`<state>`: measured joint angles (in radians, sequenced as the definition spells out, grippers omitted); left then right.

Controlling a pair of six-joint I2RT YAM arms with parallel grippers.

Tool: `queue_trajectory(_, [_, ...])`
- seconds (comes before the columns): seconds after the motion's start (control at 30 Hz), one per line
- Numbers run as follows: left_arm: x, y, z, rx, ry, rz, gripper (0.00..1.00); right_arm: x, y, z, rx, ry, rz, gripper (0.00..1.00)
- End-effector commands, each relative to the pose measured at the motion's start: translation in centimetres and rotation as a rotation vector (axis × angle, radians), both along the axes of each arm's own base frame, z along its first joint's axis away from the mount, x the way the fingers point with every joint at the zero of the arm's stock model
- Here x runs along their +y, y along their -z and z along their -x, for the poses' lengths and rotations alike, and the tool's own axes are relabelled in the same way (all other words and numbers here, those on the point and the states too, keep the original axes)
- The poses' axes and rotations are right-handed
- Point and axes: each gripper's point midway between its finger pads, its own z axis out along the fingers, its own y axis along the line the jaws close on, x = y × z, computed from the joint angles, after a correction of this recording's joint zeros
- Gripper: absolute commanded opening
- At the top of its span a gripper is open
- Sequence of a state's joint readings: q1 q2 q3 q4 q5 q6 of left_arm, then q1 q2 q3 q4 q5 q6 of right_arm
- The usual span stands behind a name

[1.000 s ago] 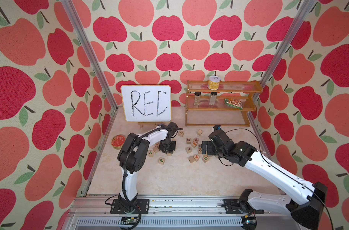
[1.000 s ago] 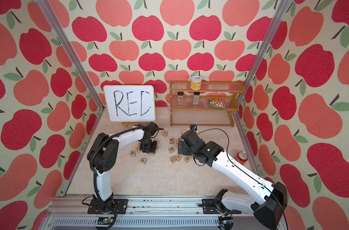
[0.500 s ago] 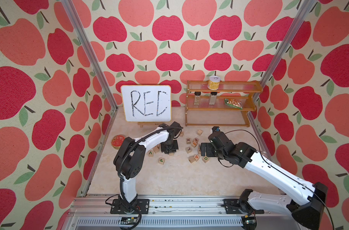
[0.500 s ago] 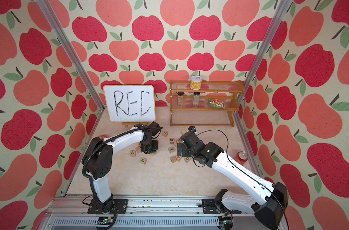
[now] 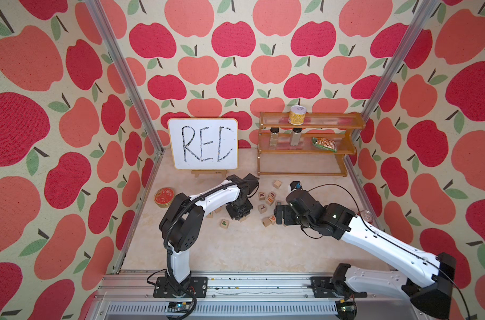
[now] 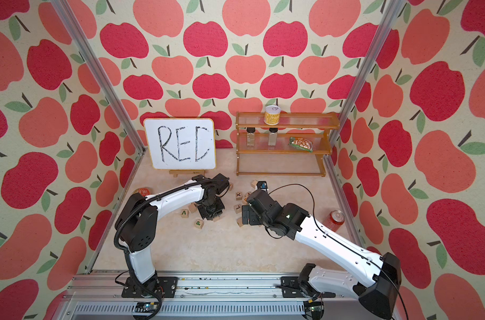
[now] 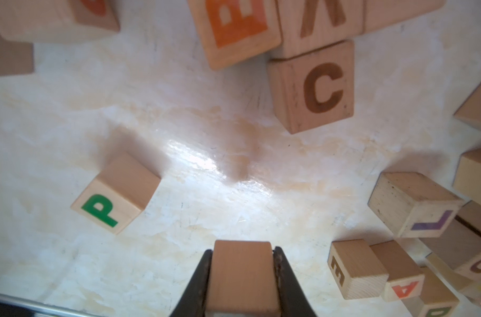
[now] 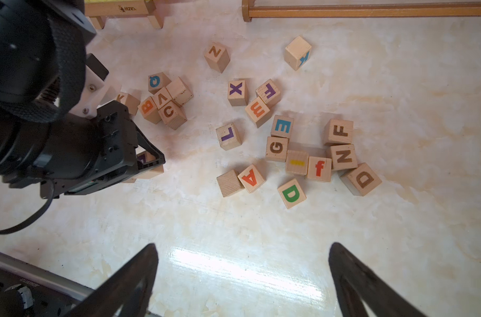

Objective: Assemble the uppercase word "red" with letter blocks
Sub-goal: Place the letter block at the center of the board.

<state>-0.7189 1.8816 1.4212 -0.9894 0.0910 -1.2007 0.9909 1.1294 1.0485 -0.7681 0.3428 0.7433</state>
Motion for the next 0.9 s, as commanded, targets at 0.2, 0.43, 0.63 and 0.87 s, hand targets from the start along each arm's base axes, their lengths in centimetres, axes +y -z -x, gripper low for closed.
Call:
queue_trajectory(0.2, [0.8,-1.3,2.0,0.013,-0.299,-0.15,0.16,-1.3,0.7,1.4,0.013,0.021,0.033,0.99])
queue_trajectory(0.43, [0.4,-0.5,3.9,-0.003,-0.363,-0.188,0.15,-1.6,1.3,2.5,0.03,0.011,0.041,0.99])
queue_trajectory(0.63, [-0.2,1.3,6.1,0.007,-0.4,-0.175,0.15,-1.4,1.7,3.5,0.031,-0.024,0.037,0.99])
queue_trajectory(0.87, [-0.6,2.7,7.5,0.003,-0.411,-0.182,0.19,0.1,1.7,5.1,0.02,-0.101,-0.022,0.99])
